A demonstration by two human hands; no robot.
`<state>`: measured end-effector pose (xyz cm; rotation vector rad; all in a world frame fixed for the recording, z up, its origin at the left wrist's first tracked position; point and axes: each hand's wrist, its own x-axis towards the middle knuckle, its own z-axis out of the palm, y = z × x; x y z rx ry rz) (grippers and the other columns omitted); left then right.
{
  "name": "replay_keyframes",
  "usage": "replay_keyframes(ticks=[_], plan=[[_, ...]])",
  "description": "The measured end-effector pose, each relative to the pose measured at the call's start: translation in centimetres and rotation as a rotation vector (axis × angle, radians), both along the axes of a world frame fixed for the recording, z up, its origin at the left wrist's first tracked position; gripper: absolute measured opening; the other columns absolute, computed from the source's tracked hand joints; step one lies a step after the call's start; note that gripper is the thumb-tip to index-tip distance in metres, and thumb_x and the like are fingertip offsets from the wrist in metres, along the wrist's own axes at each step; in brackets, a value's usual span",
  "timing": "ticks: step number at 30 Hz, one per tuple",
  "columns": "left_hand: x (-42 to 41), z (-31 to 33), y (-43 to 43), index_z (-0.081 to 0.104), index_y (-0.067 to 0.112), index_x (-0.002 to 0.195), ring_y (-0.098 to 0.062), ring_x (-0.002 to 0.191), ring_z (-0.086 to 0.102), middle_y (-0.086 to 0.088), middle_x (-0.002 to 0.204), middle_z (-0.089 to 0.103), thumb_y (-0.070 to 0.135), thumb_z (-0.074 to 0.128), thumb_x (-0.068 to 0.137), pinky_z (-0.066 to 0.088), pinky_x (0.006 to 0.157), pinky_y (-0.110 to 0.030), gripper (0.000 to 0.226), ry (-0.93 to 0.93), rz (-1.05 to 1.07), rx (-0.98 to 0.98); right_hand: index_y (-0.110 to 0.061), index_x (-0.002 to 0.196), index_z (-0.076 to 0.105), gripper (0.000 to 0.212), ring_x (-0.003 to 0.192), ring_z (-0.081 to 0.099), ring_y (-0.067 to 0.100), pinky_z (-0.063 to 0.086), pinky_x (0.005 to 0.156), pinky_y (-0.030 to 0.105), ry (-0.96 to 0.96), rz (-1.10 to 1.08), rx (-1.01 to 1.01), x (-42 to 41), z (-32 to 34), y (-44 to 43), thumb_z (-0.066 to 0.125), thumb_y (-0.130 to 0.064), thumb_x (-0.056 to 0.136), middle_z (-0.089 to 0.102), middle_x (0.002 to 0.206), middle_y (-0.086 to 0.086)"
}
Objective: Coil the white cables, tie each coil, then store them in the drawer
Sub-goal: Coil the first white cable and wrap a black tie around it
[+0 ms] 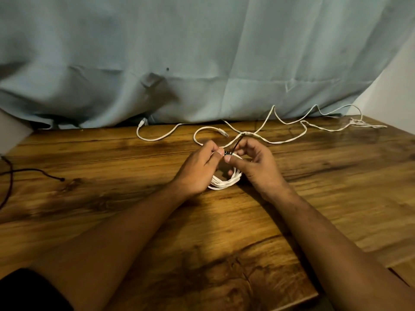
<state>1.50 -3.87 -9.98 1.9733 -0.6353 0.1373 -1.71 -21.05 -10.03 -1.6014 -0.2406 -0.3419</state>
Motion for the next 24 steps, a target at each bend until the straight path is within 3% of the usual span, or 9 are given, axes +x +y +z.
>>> replay_keyframes(ticks=[3,7,12,15,17,19,20,22,24], plan=[[-0.2,-0.1,0.0,0.055,0.018,0.106,-0.016,0.077,0.057,0.004,0.082,0.06,0.035,0.046,0.108,0.05,0.075,-0.049,0.019,-0.042,-0.012,0.02,0.004,0.094,0.066,0.01,0.071,0.065,0.03,0.06,0.064,0.04,-0.057,-0.034,-0.046,0.0,0.1,-0.2,0.073,-0.004,0.093,0.064,0.094,0.031],[-0.3,-0.4,-0.1,0.053,0.028,0.118,-0.01,0.088,0.066,0.008,0.098,0.07,0.036,0.059,0.102,0.055,0.078,-0.042,0.019,-0.176,-0.043,0.094,0.015,0.098,0.06,0.025,0.061,0.064,0.029,0.056,0.063,0.04,-0.021,-0.03,0.021,-0.1,0.4,-0.6,0.066,-0.009,0.099,0.067,0.081,0.027],[-0.1,-0.8,0.0,0.055,0.037,0.107,-0.009,0.084,0.067,0.012,0.093,0.071,0.036,0.065,0.097,0.055,0.074,-0.043,0.014,-0.259,0.03,0.12,0.011,0.096,0.061,0.023,0.054,0.064,0.023,0.057,0.053,0.03,0.057,-0.004,0.051,-0.5,0.6,-0.5,0.064,-0.011,0.101,0.067,0.076,0.025],[0.1,-0.9,-0.2,0.058,0.036,0.109,-0.012,0.085,0.067,0.012,0.095,0.072,0.043,0.065,0.095,0.055,0.074,-0.042,0.017,-0.296,0.087,0.172,0.007,0.09,0.067,0.023,0.049,0.052,0.02,0.04,0.041,0.023,0.021,-0.061,-0.032,-0.5,0.7,-0.8,0.066,-0.013,0.1,0.061,0.07,0.022],[0.2,-1.0,-0.3,0.058,0.037,0.112,-0.015,0.088,0.067,0.01,0.098,0.073,0.049,0.062,0.095,0.055,0.075,-0.042,0.022,-0.317,0.134,0.202,0.001,0.09,0.073,0.019,0.058,0.051,0.028,0.041,0.045,0.034,-0.049,-0.093,-0.1,-0.3,0.6,-1.1,0.072,-0.016,0.097,0.064,0.073,0.028],[0.5,-1.0,-0.3,0.057,0.037,0.113,-0.017,0.09,0.067,0.009,0.1,0.073,0.052,0.06,0.093,0.055,0.076,-0.042,0.025,-0.323,0.16,0.201,-0.006,0.094,0.078,0.013,0.068,0.058,0.036,0.049,0.054,0.056,-0.078,-0.079,-0.069,0.0,0.6,-1.0,0.077,-0.019,0.092,0.068,0.082,0.032],[0.5,-1.1,-0.2,0.057,0.037,0.113,-0.018,0.091,0.067,0.009,0.099,0.073,0.053,0.059,0.092,0.055,0.076,-0.042,0.026,-0.321,0.163,0.194,-0.008,0.096,0.079,0.01,0.072,0.061,0.037,0.052,0.061,0.061,-0.071,-0.066,-0.036,0.1,0.6,-0.9,0.078,-0.018,0.091,0.072,0.085,0.029],[0.6,-1.1,-0.2,0.058,0.037,0.111,-0.017,0.09,0.068,0.01,0.098,0.073,0.053,0.058,0.09,0.055,0.076,-0.042,0.027,-0.313,0.156,0.173,-0.005,0.098,0.079,0.008,0.068,0.063,0.03,0.053,0.061,0.046,-0.047,-0.049,0.022,0.1,0.6,-1.0,0.075,-0.009,0.092,0.075,0.081,0.015],[0.8,-1.1,-0.1,0.06,0.035,0.108,-0.015,0.089,0.068,0.012,0.095,0.073,0.051,0.06,0.089,0.055,0.077,-0.042,0.025,-0.299,0.134,0.131,-0.002,0.099,0.077,0.009,0.057,0.055,0.017,0.043,0.049,0.028,0.028,-0.012,0.107,0.1,0.6,-1.2,0.07,-0.006,0.094,0.073,0.077,0.007]])
